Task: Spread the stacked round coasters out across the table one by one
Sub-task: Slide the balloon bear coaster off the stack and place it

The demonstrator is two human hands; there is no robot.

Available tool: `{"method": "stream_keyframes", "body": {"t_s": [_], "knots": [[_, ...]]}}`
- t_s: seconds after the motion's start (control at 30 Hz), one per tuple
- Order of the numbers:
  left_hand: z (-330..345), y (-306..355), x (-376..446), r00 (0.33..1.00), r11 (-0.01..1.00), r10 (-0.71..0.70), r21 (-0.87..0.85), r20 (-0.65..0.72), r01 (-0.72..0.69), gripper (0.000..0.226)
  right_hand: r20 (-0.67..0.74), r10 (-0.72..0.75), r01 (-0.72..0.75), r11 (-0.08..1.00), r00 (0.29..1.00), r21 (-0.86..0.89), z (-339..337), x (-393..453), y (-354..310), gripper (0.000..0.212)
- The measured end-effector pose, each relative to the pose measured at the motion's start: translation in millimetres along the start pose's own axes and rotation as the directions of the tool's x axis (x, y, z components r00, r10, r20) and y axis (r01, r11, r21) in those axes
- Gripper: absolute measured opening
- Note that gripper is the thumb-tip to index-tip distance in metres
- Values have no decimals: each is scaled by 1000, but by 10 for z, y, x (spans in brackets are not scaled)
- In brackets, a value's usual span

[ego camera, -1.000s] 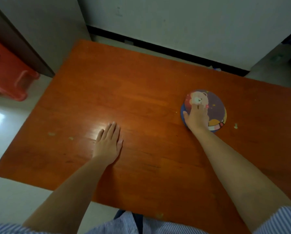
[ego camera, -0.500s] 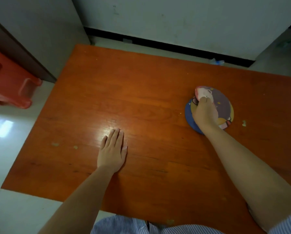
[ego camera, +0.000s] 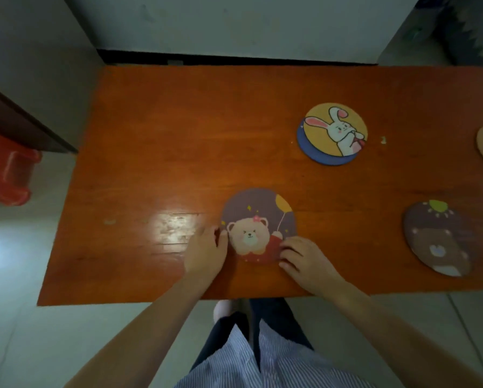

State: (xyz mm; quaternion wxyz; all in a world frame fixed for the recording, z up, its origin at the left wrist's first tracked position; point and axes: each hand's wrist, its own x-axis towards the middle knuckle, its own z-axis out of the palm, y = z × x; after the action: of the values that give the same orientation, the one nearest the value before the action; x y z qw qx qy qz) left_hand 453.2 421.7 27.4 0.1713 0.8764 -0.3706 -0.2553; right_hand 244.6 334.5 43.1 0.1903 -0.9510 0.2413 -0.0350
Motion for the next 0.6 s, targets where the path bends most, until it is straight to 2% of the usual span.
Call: {"method": "stream_keyframes", "body": {"t_s": [0.03,0.07,0.13,0.17,0.23,0.3,0.37,0.4,0.5,0.53,0.6], "knots": [[-3,4,-35,1000,1000,-5,-7,30,5,29,9,146,-146,987,989,74,48,-30,-24,15],[-9,24,-74,998,1000,-11,-27,61,13,26,3,314,-311,941,949,132,72,-25,-38,23],[-35,98,-88,994,994,-35,-98,107,46,11,-2,597,-588,789,802,178,35,119,-37,38],[-49,152,-58,989,987,-70,-137,132,88,11,42,685,-677,707,727,202,-18,245,-40,43],[-50,253,27,960,950,-196,-205,199,236,28,138,767,-766,575,627,287,-93,501,-27,48],[-41,307,86,925,882,-315,-295,211,367,30,204,813,-816,458,545,354,-119,681,-7,37],[-18,300,115,909,840,-379,-349,170,416,34,222,851,-850,380,476,365,-112,731,15,27],[-7,285,122,907,833,-390,-360,157,420,38,222,856,-855,374,467,359,-114,727,33,24],[-1,232,122,914,834,-388,-376,122,404,51,197,843,-843,424,501,330,-182,703,65,14],[-7,201,118,920,844,-374,-368,117,390,52,189,835,-835,442,516,328,-205,687,55,21],[-14,119,90,934,875,-337,-327,116,356,43,180,815,-809,468,551,356,-210,633,31,19]]}}
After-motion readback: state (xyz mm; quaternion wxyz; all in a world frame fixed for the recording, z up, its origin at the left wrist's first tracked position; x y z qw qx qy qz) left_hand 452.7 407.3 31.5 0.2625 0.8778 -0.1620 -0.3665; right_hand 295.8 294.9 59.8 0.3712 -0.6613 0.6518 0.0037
